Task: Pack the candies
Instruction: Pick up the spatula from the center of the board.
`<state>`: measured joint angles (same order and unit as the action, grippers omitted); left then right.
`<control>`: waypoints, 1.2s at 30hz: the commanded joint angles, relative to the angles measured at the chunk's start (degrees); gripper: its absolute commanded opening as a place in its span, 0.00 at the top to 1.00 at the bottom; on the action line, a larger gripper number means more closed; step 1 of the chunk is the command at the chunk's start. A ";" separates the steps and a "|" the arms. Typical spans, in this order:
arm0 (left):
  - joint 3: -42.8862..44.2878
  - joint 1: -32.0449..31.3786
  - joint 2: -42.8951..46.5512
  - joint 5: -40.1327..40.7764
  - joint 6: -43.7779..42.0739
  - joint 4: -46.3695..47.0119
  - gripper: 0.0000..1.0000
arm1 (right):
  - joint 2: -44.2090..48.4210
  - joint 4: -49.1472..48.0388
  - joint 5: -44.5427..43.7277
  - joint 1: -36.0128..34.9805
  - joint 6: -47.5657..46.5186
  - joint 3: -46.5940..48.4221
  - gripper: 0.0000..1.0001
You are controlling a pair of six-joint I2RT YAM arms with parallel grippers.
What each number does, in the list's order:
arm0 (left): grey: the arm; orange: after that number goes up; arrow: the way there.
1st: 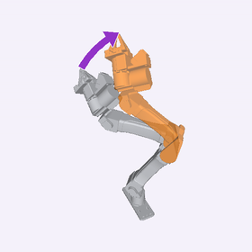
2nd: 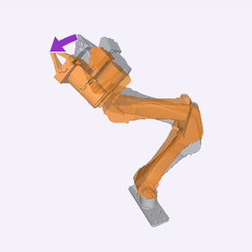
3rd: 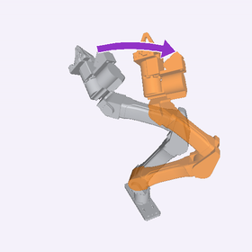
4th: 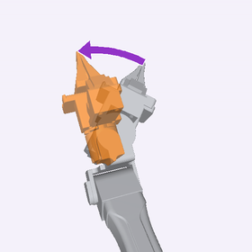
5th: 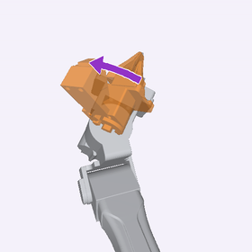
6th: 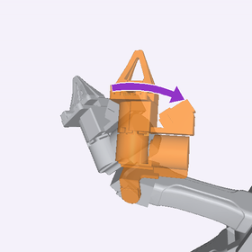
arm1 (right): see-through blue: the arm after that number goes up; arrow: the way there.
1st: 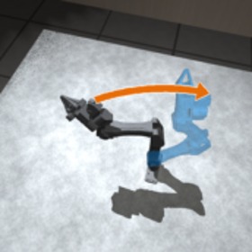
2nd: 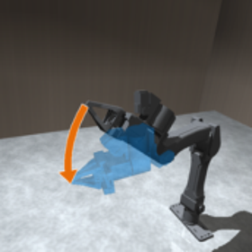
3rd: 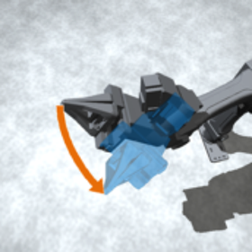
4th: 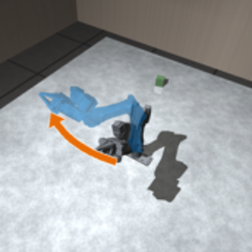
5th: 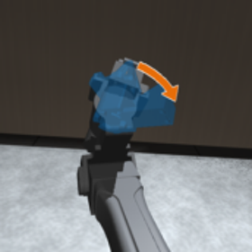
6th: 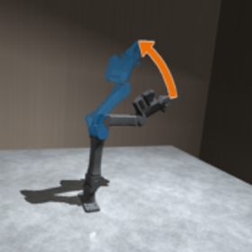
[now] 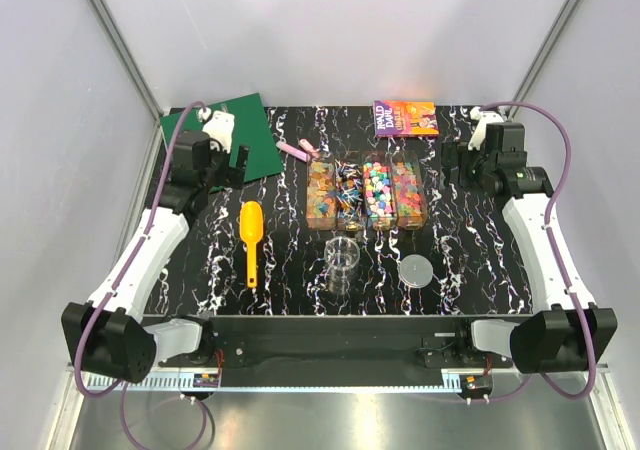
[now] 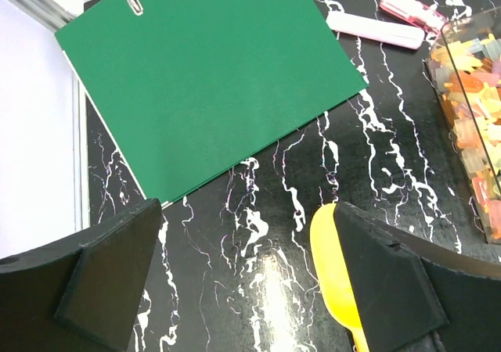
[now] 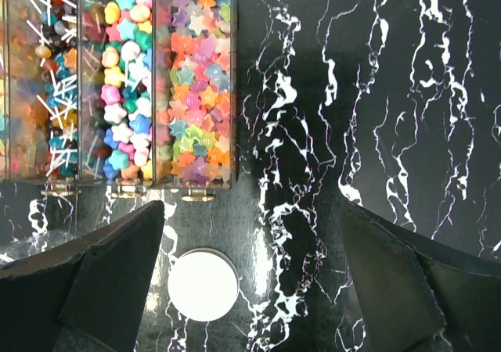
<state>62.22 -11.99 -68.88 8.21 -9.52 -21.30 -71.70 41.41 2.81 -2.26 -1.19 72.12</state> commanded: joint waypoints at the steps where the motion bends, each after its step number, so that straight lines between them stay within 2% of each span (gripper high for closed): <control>1: 0.45 -0.58 -0.81 -0.38 -2.08 -0.41 0.01 | 3.67 -3.43 0.97 -0.55 0.40 -2.32 0.00; 5: 2.64 -0.58 -5.45 -4.68 -4.97 -4.26 0.01 | 3.85 -4.05 1.58 -0.55 -3.45 -2.95 0.00; 8: 5.72 -0.49 -9.85 -6.53 -7.35 -7.86 0.02 | 4.99 -3.62 6.85 -0.55 -9.24 -3.30 0.00; 11: 7.39 -0.32 -12.93 -7.68 -11.65 -9.54 0.12 | 6.31 -3.35 12.04 -0.55 -13.30 -3.91 0.00; 16: 10.63 2.31 -16.98 -11.97 -17.11 -12.79 0.15 | 4.99 -1.42 13.63 -0.55 -12.08 -3.39 0.00; 17: 11.17 2.84 -18.12 -12.77 -17.20 -14.02 0.18 | 4.99 -1.24 13.89 -0.55 -11.65 -3.56 0.00; 18: 11.69 3.37 -18.74 -13.04 -16.94 -14.38 0.19 | 5.25 -1.24 14.50 -0.55 -11.55 -3.91 0.00; 21: 13.98 6.09 -21.02 -16.37 -15.80 -17.63 0.35 | 6.48 -1.24 15.12 -0.55 -11.20 -4.79 0.00; 24: 14.25 7.94 -21.56 -21.03 -13.44 -21.23 0.45 | 7.01 -0.45 14.77 -0.55 -11.29 -5.06 0.00; 28: 8.64 6.81 -19.19 -26.75 -8.16 -21.24 0.44 | 7.45 -0.19 14.33 -0.64 -11.55 -5.93 0.00; 36: 7.22 4.08 -22.79 -19.20 -2.08 -17.90 0.51 | 5.52 -0.01 15.73 -0.55 -11.20 -5.67 0.00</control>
<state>69.01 -7.88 -90.89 -13.10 -15.49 -41.45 -65.76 41.71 16.43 -2.48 -11.99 66.19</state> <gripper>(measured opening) 0.503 0.994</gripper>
